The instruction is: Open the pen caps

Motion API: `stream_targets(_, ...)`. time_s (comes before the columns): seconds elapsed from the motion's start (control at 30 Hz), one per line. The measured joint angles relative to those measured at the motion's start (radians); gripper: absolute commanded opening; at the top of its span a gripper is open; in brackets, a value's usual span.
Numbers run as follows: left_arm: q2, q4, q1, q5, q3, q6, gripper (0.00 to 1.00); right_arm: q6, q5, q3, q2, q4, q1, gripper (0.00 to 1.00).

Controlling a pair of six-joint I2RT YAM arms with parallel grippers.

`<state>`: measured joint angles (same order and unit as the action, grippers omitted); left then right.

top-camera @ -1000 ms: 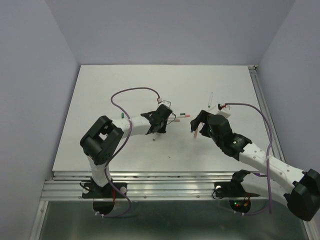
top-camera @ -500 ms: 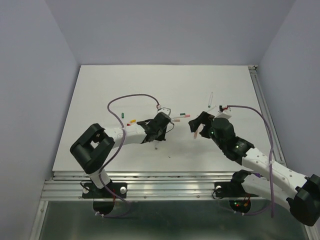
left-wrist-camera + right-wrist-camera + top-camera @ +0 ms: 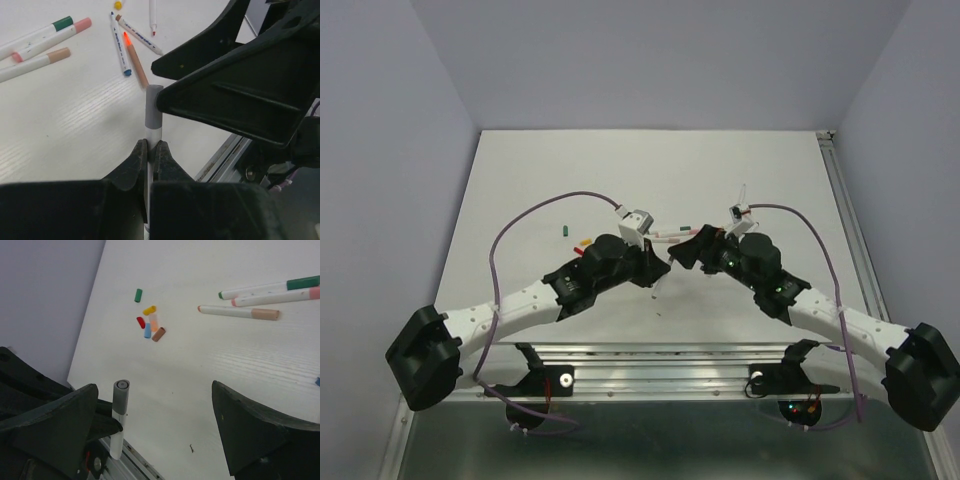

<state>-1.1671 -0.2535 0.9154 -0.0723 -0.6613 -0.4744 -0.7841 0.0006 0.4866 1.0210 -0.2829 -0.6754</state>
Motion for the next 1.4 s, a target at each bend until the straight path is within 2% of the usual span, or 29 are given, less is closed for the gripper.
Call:
stream_targets(0.13,0.014,-0.026,0.008,-0.007,0.015,-0.019,0.0,-0.021,-0.079,0.0,0.035,-0.09,-0.002,0.88)
stream_targets(0.2,0.01,-0.026,0.011,-0.006,0.023,-0.032,0.0,-0.027,-0.101,0.0,0.039,-0.13,-0.011,0.79)
stream_targets(0.23,0.009,-0.026,0.011,-0.006,0.025,-0.039,0.0,-0.032,-0.108,0.0,0.042,-0.146,-0.014,0.71)
stream_targets(0.43,-0.002,-0.026,0.016,-0.005,0.026,-0.074,0.0,-0.047,-0.117,0.0,0.092,-0.165,-0.031,0.6)
stream_targets(0.53,-0.002,-0.026,0.021,-0.003,0.026,-0.084,0.0,-0.051,-0.113,0.0,0.111,-0.155,-0.034,0.44)
stream_targets(0.6,-0.002,-0.026,0.021,-0.002,0.026,-0.086,0.0,-0.05,-0.109,0.0,0.113,-0.149,-0.036,0.39)
stream_targets(0.63,-0.002,-0.026,0.021,-0.002,0.026,-0.089,0.0,-0.052,-0.107,0.0,0.113,-0.147,-0.037,0.3)
stream_targets(0.7,-0.002,-0.026,0.021,-0.001,0.026,-0.093,0.0,-0.05,-0.102,0.0,0.113,-0.147,-0.04,0.21)
stream_targets(0.73,-0.002,-0.025,0.021,0.001,0.026,-0.094,0.0,-0.054,-0.097,0.0,0.113,-0.146,-0.04,0.13)
stream_targets(0.8,-0.005,-0.019,0.021,-0.002,0.026,-0.099,0.0,-0.058,-0.085,0.0,0.113,-0.147,-0.04,0.09)
stream_targets(0.83,-0.009,-0.019,0.022,-0.003,0.026,-0.101,0.0,-0.053,-0.078,0.0,0.113,-0.143,-0.042,0.01)
stream_targets(1.17,0.006,0.009,0.026,-0.028,0.034,-0.161,0.01,-0.026,0.029,0.016,0.114,-0.053,-0.046,0.01)
stream_targets(1.23,0.02,0.016,0.027,-0.034,0.04,-0.168,0.29,-0.019,0.036,0.035,0.114,-0.033,-0.046,0.01)
stream_targets(1.27,0.025,0.026,0.028,-0.037,0.04,-0.174,0.54,-0.016,0.036,0.05,0.114,-0.024,-0.046,0.01)
stream_targets(1.3,0.026,0.03,0.028,-0.038,0.04,-0.18,0.61,-0.016,0.033,0.059,0.114,-0.021,-0.046,0.01)
stream_targets(1.4,0.026,0.044,0.028,-0.04,0.04,-0.182,0.66,-0.015,-0.004,0.09,0.114,-0.008,-0.046,0.01)
